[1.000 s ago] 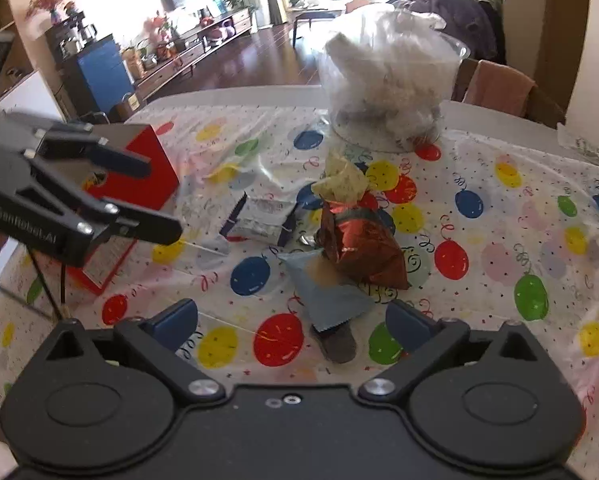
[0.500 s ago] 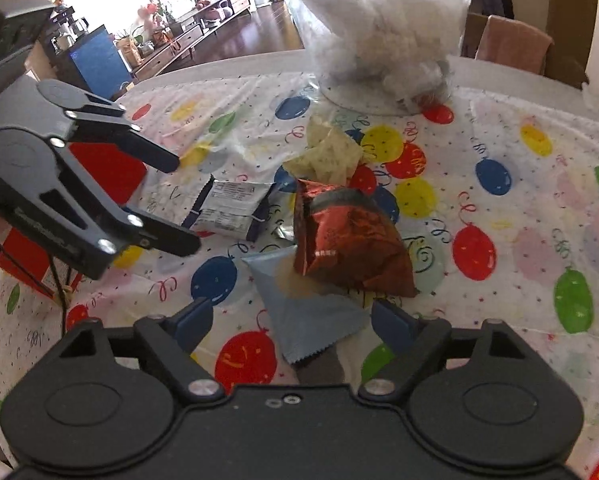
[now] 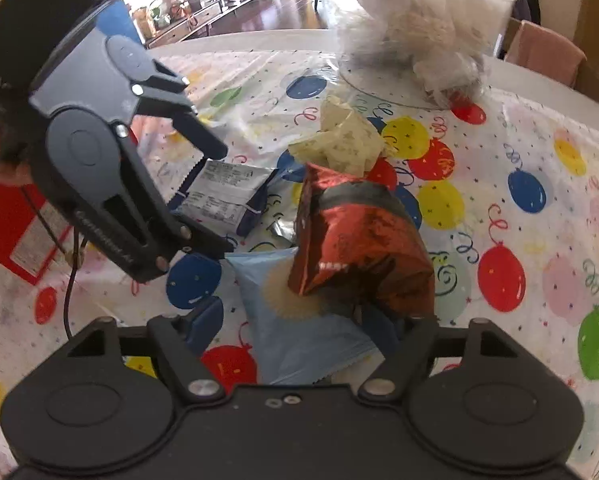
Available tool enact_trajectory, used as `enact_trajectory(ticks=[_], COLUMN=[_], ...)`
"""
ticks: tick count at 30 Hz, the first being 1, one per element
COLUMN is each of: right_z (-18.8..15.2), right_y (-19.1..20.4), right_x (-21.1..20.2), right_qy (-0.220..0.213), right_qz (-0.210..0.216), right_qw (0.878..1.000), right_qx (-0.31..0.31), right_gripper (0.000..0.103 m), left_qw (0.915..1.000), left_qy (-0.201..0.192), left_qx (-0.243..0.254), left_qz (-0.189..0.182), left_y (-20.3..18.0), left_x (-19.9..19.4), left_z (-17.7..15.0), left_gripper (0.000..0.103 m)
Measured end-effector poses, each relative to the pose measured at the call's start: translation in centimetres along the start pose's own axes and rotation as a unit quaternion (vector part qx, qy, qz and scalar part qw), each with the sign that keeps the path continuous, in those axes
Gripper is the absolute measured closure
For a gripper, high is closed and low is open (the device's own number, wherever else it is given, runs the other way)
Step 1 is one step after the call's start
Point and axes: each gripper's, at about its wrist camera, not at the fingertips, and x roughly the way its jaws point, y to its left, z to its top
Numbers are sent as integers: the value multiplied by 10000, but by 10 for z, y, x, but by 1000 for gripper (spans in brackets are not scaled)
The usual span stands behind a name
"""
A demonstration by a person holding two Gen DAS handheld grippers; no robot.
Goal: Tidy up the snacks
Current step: 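Grasp the white-and-blue packet with the left tool while the right tool grasps the light blue packet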
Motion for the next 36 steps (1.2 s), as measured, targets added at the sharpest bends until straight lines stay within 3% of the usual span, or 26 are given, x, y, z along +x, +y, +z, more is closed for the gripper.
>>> enact_trajectory(ticks=[6,10,18,20,25,36], right_z=[0,1,-3,-3,-3,-15], right_y=[5,5,13,14,13,8], right_x=[8,8,5,5,-1,-25], right_qy=[-32,-78,-112,-112,-183,-412], right_qz=[-119,-202,-390,-428,-466,-485], right_qw=[9998,9996,9990,9989,9987,9956], right_qx=[-182,-157,-195,-142,134,681], right_gripper=[32,42,56,60,72,82], left_qw=[9999,9996,9988,9987,9975,9843], left_qy=[-110,-165,-298,-310,-265,-341], left_qx=[-2,-112,-303,-358,-651,-1731], left_qz=[-72,-196,-254,-176,6,0], left_y=[4,7,2,-1,-7,-22], left_x=[6,6,-2,-4,-7,-31], left_z=[1,-3,-11,-12,-15,-33], left_gripper=[18,20,50,53,55,55])
